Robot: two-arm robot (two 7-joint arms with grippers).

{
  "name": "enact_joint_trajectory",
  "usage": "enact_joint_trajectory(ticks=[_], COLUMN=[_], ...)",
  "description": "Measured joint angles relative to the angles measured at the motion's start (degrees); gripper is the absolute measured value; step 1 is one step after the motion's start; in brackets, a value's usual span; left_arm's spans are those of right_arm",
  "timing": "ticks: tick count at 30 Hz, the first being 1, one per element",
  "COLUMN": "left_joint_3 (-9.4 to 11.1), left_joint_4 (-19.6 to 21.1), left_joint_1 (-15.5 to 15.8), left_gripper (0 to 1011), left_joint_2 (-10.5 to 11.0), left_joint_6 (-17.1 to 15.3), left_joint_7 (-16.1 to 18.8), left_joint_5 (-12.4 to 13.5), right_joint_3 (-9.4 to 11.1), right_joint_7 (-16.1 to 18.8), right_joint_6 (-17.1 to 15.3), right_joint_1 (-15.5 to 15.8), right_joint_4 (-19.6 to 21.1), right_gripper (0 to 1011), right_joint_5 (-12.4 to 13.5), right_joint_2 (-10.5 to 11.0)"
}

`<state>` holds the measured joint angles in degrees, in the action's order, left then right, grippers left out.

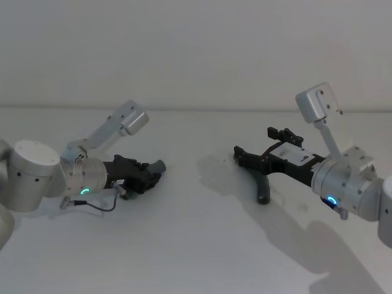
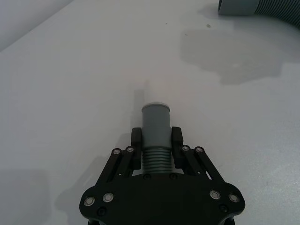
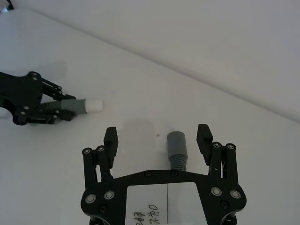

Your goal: Use both hands to pick up one end of the pipe from the table, align the ends, and insert them.

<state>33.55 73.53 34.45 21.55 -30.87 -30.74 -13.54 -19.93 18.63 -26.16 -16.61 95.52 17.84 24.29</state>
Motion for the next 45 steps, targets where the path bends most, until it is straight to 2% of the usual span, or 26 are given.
enact_joint_trajectory(ticks=[9,19,45], left_joint_3=[0.0,0.0,0.0], left_joint_4=[0.0,0.0,0.0], left_joint_1=[0.0,0.0,0.0], left_gripper=[360,360,360], left_joint_2=[0.0,0.0,0.0], left_joint_6=[0.0,0.0,0.0], left_joint_7=[0.0,0.0,0.0], left_joint_5=[0.0,0.0,0.0], right_joint_3=[-0.7,-1.4,-1.7], right_joint_7=[-0.1,-0.5,-0.9], right_joint_6=[-3.5,-5.8,-8.7], right_joint_1=[-1.9,-2.8,-4.2], right_joint_4=[-2.8,-5.0,-10.4], right_gripper=[1000,1000,1000], right_joint_5=[0.0,-0.8,-2.1], right_joint_2=[-0.8,-1.4,-3.2])
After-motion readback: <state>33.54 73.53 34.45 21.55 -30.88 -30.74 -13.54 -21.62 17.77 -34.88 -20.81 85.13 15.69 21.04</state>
